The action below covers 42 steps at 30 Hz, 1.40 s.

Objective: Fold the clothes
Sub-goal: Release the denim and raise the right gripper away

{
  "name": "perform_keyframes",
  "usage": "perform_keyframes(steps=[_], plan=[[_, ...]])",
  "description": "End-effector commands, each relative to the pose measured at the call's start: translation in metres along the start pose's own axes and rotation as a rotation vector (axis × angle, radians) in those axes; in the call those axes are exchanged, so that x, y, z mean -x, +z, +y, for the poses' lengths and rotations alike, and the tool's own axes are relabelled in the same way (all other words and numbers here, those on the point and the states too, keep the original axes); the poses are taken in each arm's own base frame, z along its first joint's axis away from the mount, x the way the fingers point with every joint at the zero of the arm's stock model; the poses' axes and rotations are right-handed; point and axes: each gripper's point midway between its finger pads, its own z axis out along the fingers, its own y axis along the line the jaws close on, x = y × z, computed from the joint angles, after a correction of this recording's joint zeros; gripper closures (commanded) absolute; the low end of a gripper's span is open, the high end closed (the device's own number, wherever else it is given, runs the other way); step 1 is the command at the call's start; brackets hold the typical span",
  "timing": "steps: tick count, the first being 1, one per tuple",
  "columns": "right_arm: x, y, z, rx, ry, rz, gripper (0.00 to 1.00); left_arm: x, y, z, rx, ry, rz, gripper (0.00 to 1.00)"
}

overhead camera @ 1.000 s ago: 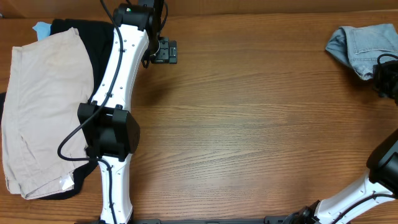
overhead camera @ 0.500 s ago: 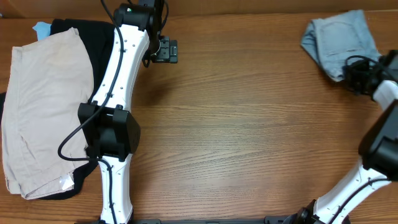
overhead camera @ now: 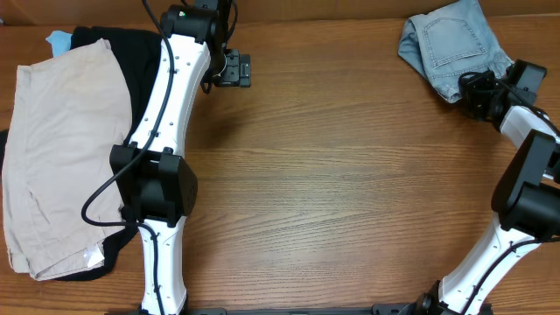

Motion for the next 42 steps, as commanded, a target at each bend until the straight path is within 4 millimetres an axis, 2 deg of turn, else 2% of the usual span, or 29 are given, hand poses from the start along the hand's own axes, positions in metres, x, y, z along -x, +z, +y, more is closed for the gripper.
perform_keyframes(steps=[1,5,11,27,36,42], plan=[[0.040,-0.012,-0.018,-0.029,0.125,-0.096,0.96,0.002,-0.019,-0.005,-0.021,-0.009,-0.035,0.00],[0.055,-0.021,-0.035,-0.041,0.216,-0.121,0.96,0.002,-0.019,-0.005,-0.021,-0.009,-0.037,0.00],[0.060,-0.024,-0.037,-0.026,0.214,-0.118,0.96,0.004,-0.019,-0.005,-0.023,-0.010,-0.043,0.00],[0.043,-0.017,-0.007,0.063,-0.024,-0.060,0.96,0.005,-0.019,-0.006,-0.024,-0.011,-0.049,0.00],[0.037,-0.016,-0.006,0.071,-0.063,-0.031,0.96,0.008,-0.019,-0.009,-0.037,-0.010,-0.061,0.00],[0.026,-0.012,-0.002,0.068,-0.098,-0.005,0.96,0.011,-0.019,-0.013,-0.061,-0.014,-0.072,0.00]])
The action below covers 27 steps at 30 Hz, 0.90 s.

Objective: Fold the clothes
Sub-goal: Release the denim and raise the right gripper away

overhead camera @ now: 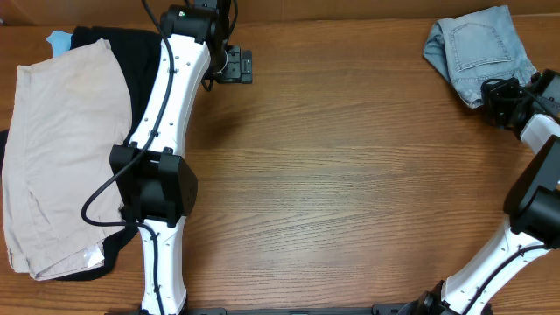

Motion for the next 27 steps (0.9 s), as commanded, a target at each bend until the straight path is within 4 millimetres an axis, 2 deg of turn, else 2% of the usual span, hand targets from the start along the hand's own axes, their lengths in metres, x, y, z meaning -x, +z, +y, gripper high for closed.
perform_keyframes(steps=[1,3,4,6,7,8,11,14,17,20,21,23,25,26,27], plan=[[-0.008,0.007,0.025,0.055,-0.077,0.028,0.96,0.002,-0.019,-0.008,-0.030,-0.011,-0.033,0.00],[-0.008,0.007,0.025,0.053,-0.080,0.023,0.96,0.002,-0.019,-0.008,-0.030,-0.011,-0.033,0.00],[-0.007,0.007,0.025,0.053,-0.080,0.023,0.90,0.002,-0.019,-0.008,-0.030,-0.011,-0.033,0.00],[-0.008,0.007,0.027,0.062,-0.080,0.030,0.45,0.002,-0.019,-0.008,-0.030,-0.011,-0.033,0.00],[-0.007,0.003,0.030,0.085,-0.078,0.039,0.11,0.002,-0.019,-0.008,-0.029,-0.011,-0.034,0.00],[-0.006,0.001,0.032,0.094,-0.077,0.044,0.03,0.002,-0.019,-0.007,-0.029,-0.011,-0.033,0.00],[0.006,-0.021,0.042,0.126,-0.061,0.045,0.00,0.002,-0.019,-0.007,-0.029,-0.011,-0.032,0.00],[0.029,-0.061,0.053,0.127,-0.051,-0.006,0.00,0.002,-0.019,-0.007,-0.029,-0.011,-0.032,0.00],[0.051,-0.118,0.072,0.139,-0.097,-0.075,0.00,0.001,-0.019,-0.010,-0.042,-0.014,-0.029,0.00],[0.061,-0.187,0.096,0.148,-0.194,-0.151,0.00,0.001,-0.019,-0.010,-0.041,-0.014,-0.029,0.00],[0.060,-0.201,0.101,0.152,-0.219,-0.162,0.00,0.001,-0.019,-0.009,-0.041,-0.014,-0.029,0.00],[0.048,-0.244,0.125,0.199,-0.348,-0.179,0.00,0.001,-0.019,-0.009,-0.041,-0.014,-0.029,0.00],[0.025,-0.281,0.153,0.269,-0.516,-0.180,0.00,0.001,-0.019,-0.009,-0.041,-0.014,-0.029,0.00],[0.007,-0.307,0.169,0.308,-0.607,-0.188,0.00,0.001,-0.019,-0.009,-0.041,-0.014,-0.029,0.00],[-0.002,-0.321,0.177,0.327,-0.643,-0.193,0.00,0.001,-0.019,-0.009,-0.041,-0.014,-0.029,0.00]])
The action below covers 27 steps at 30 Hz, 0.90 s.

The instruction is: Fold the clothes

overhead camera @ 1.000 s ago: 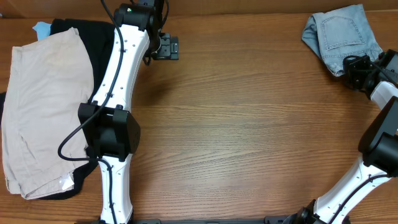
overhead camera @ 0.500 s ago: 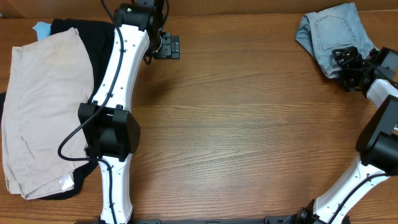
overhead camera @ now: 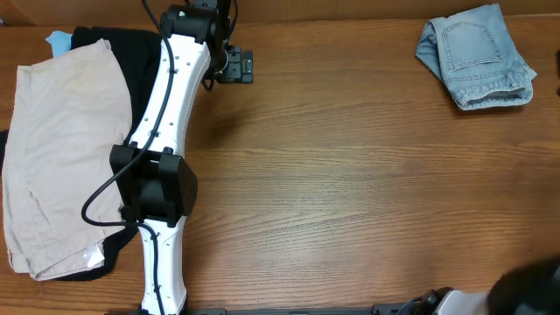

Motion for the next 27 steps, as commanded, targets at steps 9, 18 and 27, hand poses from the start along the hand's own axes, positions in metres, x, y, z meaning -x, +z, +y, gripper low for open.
perform_keyframes(steps=[9,18,27], plan=[[-0.062,-0.179,0.167,0.275,-0.442,-0.146,0.00,0.002,-0.019,-0.007,-0.024,-0.013,-0.032,0.00],[-0.077,-0.226,0.172,0.142,-0.504,-0.286,0.00,0.002,-0.019,-0.007,-0.024,-0.013,-0.032,0.00],[-0.104,-0.213,0.163,0.145,-0.470,-0.183,0.00,0.002,-0.019,-0.007,-0.024,-0.013,-0.032,0.00]])
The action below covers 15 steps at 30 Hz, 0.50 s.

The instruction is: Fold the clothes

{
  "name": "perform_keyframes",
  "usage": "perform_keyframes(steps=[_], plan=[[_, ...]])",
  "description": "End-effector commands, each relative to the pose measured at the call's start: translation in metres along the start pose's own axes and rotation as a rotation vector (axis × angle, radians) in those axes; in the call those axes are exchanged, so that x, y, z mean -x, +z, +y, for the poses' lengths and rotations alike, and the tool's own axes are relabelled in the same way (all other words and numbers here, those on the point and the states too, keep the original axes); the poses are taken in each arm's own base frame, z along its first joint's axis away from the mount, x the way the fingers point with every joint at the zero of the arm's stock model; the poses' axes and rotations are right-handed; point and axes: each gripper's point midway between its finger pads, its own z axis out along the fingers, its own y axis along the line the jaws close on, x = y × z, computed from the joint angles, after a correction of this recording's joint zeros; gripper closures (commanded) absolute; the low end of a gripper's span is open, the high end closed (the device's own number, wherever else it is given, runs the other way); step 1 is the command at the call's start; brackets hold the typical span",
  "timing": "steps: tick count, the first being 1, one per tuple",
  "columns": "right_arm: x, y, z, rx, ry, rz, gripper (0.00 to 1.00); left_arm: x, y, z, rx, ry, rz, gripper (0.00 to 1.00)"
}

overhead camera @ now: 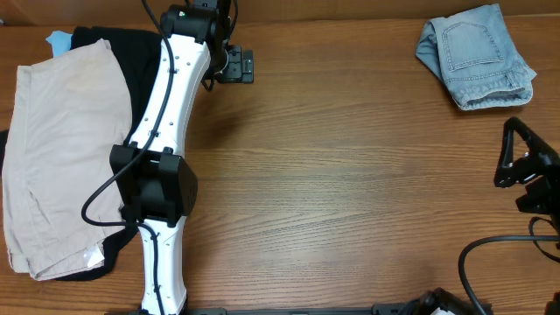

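A folded light-blue pair of jeans (pixel 477 54) lies at the table's back right corner. My right gripper (pixel 507 156) sits at the right edge, a good way nearer than the jeans; it looks open and holds nothing. A beige garment (pixel 61 149) lies spread at the left, on top of a black garment (pixel 131 52). My left arm reaches up past them. Its gripper (pixel 236 66) rests near the back edge, seemingly open with nothing in it.
A scrap of light-blue cloth (pixel 57 39) peeks out at the back left behind the black garment. The left arm's white links (pixel 166 114) run along the right side of the pile. A cable (pixel 499 249) loops at the bottom right.
The right gripper, out of view at the last moment, now shows at the right edge in front of the jeans. The jeans, the left arm and the pile have not moved.
My right gripper was at the near edge of the folded jeans at the back right. Then the jeans lay further right with the gripper still on them. Then they lay alone, let go, slightly back to the left. Now the gripper is apart from them.
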Motion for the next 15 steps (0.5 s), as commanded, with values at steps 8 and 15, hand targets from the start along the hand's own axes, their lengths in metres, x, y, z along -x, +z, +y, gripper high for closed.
perform_keyframes(steps=[8,15], plan=[[-0.034,0.019,-0.002,-0.040,-0.122,-0.080,0.00,0.002,-0.019,-0.006,-0.021,-0.013,-0.033,0.00],[-0.105,0.056,-0.023,0.004,-0.142,-0.142,0.00,0.002,-0.019,-0.006,-0.021,-0.013,-0.033,0.00]])
